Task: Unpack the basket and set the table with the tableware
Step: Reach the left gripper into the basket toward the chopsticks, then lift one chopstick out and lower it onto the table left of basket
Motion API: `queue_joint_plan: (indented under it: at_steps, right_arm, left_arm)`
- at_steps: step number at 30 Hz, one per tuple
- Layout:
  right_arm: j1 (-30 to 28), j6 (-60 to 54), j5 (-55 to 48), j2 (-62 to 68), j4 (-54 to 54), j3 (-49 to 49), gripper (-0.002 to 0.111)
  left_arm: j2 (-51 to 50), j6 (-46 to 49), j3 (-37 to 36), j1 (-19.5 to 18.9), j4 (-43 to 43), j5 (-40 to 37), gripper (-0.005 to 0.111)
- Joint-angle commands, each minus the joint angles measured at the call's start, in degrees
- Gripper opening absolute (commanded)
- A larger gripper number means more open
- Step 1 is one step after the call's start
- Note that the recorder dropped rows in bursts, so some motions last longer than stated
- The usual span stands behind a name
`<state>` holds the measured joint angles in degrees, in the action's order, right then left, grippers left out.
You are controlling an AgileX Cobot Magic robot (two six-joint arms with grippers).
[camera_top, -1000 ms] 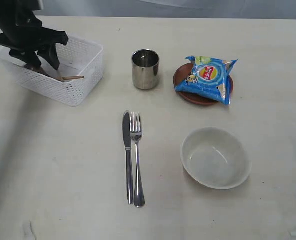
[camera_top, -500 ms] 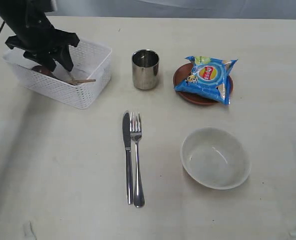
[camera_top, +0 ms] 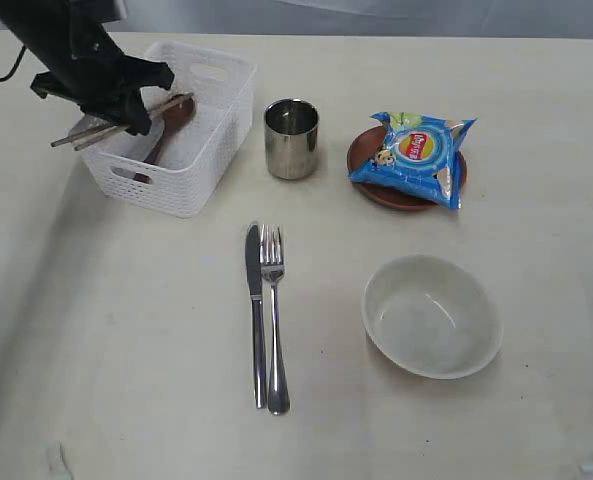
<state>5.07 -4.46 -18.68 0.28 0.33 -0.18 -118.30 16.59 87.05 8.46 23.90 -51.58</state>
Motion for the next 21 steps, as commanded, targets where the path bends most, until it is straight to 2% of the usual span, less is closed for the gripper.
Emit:
queue_joint_plan:
  at_steps: [1,8,14,21]
  right_arm:
    - [-0.3,0.1,0.2,-0.3,-0.3,0.2,0.0]
    - [-0.3,0.1,0.2,-0.3,-0.3,0.2,0.0]
    - [-0.3,0.1,0.2,-0.3,-0.3,0.2,0.0]
    - [-0.3,0.1,0.2,-0.3,-0.3,0.2,0.0]
  left_arm:
    - [2.9,0.5,0.3,0.1,0.3,1.3,0.0]
    - [6.5,0.5,0.3,0.1,-0.2,1.8,0.0]
    - [10.9,0.5,-0.1,0.1,-3.1,-2.8,0.0]
    - [25.2,-0.7,-11.8,0.1,-4.2,2.0,0.0]
